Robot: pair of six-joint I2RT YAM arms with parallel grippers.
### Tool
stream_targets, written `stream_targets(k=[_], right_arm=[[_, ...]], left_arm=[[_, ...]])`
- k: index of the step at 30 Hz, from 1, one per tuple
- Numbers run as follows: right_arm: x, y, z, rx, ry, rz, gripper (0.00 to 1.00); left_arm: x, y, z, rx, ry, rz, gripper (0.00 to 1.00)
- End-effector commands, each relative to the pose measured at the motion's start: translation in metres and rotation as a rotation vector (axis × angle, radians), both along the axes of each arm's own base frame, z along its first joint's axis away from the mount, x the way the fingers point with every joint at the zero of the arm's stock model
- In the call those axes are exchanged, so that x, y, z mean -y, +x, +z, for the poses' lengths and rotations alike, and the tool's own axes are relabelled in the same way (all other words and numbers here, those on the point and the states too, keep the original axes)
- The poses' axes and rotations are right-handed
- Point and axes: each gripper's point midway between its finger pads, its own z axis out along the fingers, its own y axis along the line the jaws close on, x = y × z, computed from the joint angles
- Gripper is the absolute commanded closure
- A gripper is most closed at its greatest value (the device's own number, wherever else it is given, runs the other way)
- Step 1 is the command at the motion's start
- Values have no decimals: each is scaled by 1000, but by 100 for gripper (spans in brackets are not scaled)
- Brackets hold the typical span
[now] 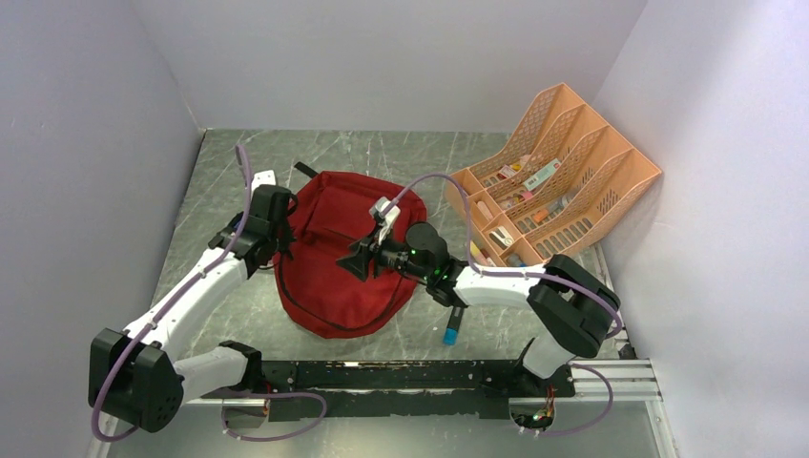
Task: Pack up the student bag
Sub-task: Unzip the student bag at the center of the board.
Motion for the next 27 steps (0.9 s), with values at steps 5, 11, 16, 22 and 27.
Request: stream_targets(k=[5,11,16,22,27], right_arm=[[-20,24,24,-222,44,-109,45],[-43,16,23,-480,137,-89,45],[-62,13,13,-596,168,-62,45],[-78,18,-5,-637,156,-50,45],[-92,21,-10,-655,177,-13,45]], left_arm=[[19,30,47,113,-19,-122,95],[30,34,58,133,-40,-186,95],[35,35,63,140,-54,-213,95],[37,34,63,140,-57,-223,95],[38,33,60,134,-64,-229,95]])
